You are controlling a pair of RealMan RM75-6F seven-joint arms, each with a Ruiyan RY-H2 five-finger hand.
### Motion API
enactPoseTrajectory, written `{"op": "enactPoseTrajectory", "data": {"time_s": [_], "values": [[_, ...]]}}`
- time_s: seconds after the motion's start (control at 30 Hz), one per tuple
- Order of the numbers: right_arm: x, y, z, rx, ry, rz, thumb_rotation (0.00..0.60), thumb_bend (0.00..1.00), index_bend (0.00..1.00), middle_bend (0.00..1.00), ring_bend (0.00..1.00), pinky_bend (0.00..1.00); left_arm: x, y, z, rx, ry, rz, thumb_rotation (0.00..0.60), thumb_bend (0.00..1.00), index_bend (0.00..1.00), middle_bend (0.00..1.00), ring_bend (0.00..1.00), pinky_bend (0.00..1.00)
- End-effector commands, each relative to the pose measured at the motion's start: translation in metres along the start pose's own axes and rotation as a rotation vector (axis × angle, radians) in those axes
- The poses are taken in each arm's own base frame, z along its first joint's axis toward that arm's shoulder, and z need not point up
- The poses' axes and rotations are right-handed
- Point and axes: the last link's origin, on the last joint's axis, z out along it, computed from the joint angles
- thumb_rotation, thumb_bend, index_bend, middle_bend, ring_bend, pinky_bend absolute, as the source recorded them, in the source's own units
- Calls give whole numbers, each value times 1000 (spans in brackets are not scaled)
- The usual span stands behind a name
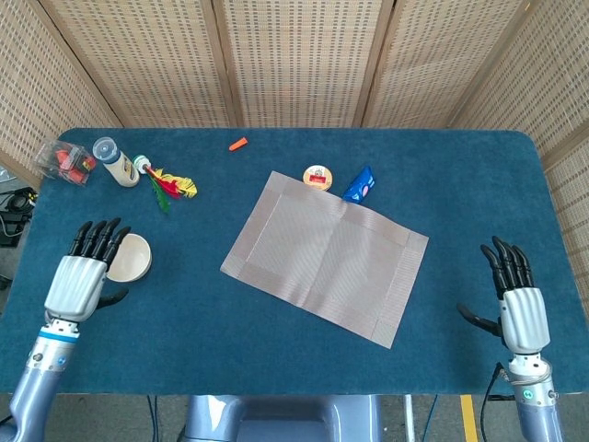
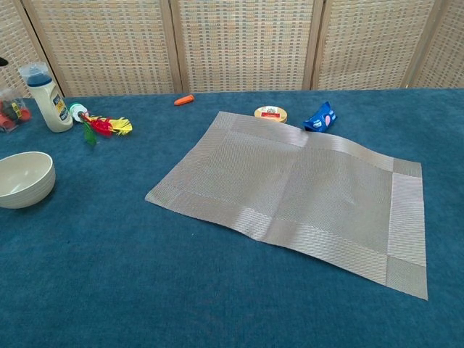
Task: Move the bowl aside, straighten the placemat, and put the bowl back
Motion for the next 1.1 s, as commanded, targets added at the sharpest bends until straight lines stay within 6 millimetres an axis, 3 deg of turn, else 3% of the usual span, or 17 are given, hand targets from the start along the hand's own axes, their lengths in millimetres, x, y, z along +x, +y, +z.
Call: {"op": "enactPoseTrajectory", "data": {"time_s": [0.03,0.47,0.87,1.1], "values": [[4,-3,-2,12,11,48,600,197,103,0,0,0,-1,16,20,-28,-17,11,600,19,65,0,0,0],[11,-8,-5,32,16,114,600,197,111,0,0,0,-40,55,71,-77,-158,113,600,4,65,0,0,0],[14,-6,-5,19,16,134,600,197,111,0,0,0,-65,82,101,-78,-186,184,600,6,65,0,0,0],[11,-6,-4,23,4,124,600,197,111,0,0,0,-88,104,120,-100,-224,215,600,5,65,0,0,0]]}}
